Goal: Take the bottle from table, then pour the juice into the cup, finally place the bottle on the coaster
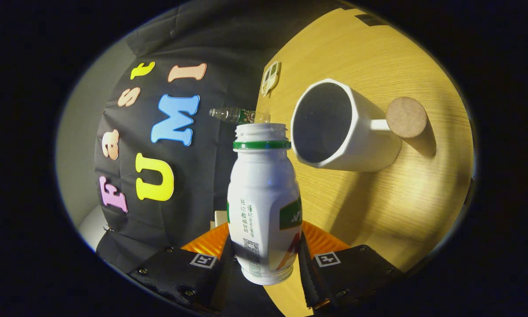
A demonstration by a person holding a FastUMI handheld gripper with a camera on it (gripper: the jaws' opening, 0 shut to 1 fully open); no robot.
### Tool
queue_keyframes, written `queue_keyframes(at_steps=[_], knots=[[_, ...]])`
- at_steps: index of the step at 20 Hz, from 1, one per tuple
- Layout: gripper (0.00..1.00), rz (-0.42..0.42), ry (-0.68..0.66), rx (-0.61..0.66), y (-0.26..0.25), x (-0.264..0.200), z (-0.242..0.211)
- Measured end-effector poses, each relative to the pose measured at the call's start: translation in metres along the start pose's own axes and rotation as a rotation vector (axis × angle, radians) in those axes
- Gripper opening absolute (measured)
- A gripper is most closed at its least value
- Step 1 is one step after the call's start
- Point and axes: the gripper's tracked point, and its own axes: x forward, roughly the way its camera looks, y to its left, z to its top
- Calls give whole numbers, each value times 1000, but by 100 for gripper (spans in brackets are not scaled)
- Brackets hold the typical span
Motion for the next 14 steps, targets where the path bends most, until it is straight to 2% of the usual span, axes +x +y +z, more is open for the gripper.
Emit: queue_keyframes(at_steps=[9, 14], knots=[[66, -39, 62, 122, 4, -10, 0], [66, -64, 92, 148, 2, -6, 2]])
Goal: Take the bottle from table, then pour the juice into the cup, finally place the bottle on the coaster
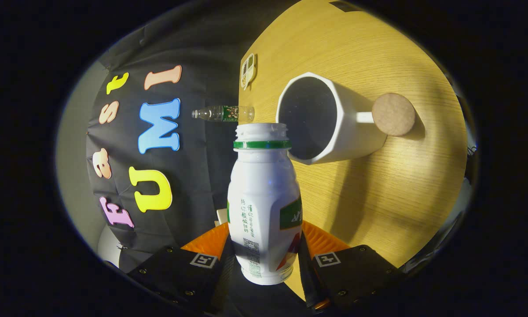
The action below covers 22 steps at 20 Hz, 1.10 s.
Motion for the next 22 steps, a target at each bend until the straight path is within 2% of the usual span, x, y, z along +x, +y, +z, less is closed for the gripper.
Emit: queue_keyframes(at_steps=[5, 22], knots=[[66, -40, 29, 46, -2, -4, -2], [66, -72, 94, 130, 3, -10, -7]])
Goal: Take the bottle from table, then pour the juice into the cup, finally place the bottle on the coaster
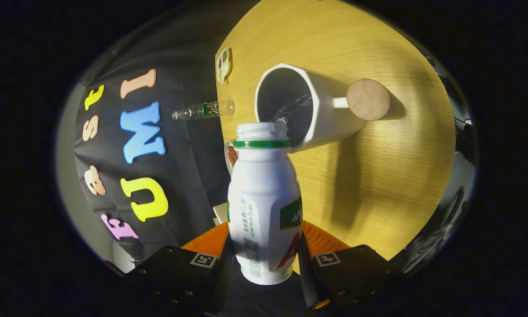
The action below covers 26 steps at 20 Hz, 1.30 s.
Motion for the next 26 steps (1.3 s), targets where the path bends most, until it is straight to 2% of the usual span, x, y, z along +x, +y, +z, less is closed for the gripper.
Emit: queue_keyframes(at_steps=[26], knots=[[66, -8, 58, 121, 12, -11, -4]])
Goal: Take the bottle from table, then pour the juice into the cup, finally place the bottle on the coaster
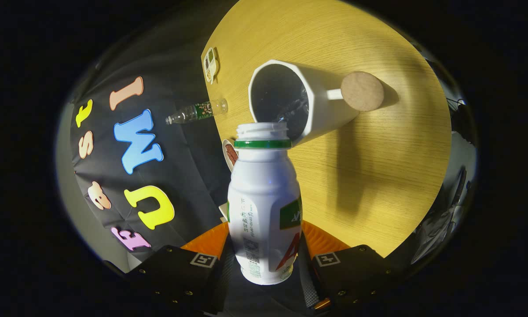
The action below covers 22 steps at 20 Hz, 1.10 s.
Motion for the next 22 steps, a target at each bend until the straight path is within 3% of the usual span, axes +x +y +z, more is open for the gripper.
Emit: queue_keyframes(at_steps=[22], knots=[[66, -26, 49, 169, 15, -6, 17]])
